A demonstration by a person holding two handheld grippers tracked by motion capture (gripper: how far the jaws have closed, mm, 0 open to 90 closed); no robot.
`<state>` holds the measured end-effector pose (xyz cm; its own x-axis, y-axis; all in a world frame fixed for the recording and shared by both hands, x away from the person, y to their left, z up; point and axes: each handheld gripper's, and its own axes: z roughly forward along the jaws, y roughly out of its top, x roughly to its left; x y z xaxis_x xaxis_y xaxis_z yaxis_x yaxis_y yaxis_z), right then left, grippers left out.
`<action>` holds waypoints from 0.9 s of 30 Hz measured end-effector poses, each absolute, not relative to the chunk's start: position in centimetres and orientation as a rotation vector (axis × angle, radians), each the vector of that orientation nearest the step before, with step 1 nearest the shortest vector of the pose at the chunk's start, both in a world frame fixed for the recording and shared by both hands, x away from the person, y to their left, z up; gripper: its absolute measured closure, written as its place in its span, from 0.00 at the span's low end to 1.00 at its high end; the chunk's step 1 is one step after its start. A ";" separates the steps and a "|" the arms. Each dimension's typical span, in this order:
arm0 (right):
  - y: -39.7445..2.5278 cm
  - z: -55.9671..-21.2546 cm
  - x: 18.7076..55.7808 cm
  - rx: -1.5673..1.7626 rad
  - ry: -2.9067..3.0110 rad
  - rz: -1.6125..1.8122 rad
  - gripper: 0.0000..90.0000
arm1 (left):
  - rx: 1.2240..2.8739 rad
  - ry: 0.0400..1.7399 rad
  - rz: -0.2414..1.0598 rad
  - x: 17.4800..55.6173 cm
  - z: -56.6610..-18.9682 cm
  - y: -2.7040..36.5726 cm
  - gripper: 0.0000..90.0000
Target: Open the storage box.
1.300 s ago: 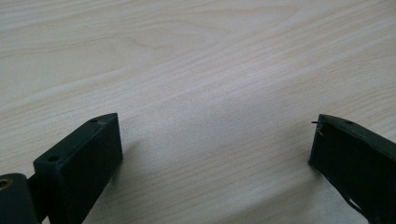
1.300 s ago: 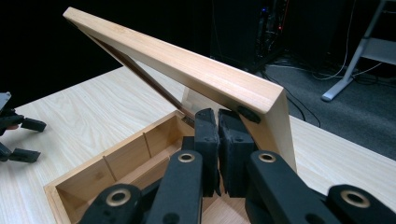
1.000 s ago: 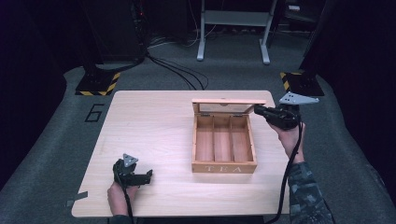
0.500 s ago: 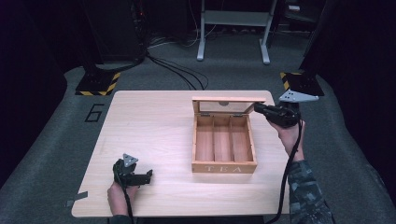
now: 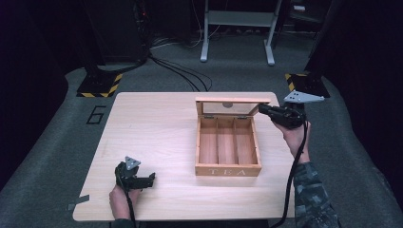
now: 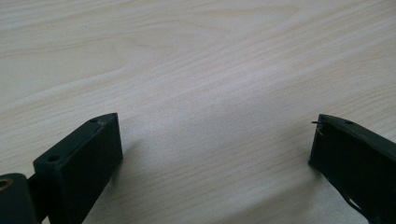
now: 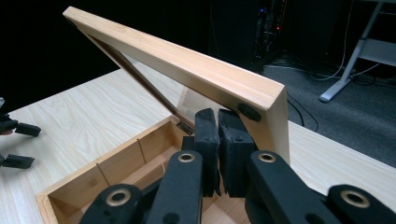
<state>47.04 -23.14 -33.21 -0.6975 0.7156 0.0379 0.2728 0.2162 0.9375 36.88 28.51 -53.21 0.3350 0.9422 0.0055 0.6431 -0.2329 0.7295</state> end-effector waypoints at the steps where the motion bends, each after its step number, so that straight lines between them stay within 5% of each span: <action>1: -23.1 -33.2 47.0 0.915 2.092 1.483 0.96 | 1.969 1.386 0.608 36.9 -53.2 28.5 0.02; 27: -23.2 -33.2 47.1 0.914 2.095 1.488 0.96 | 1.968 1.386 0.608 36.9 -53.2 28.5 0.02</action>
<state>47.08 -23.17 -33.22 -0.7002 0.7128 0.0408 0.2732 0.2147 0.9377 36.88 28.51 -53.21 0.3343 0.9424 0.0062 0.6428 -0.2328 0.7298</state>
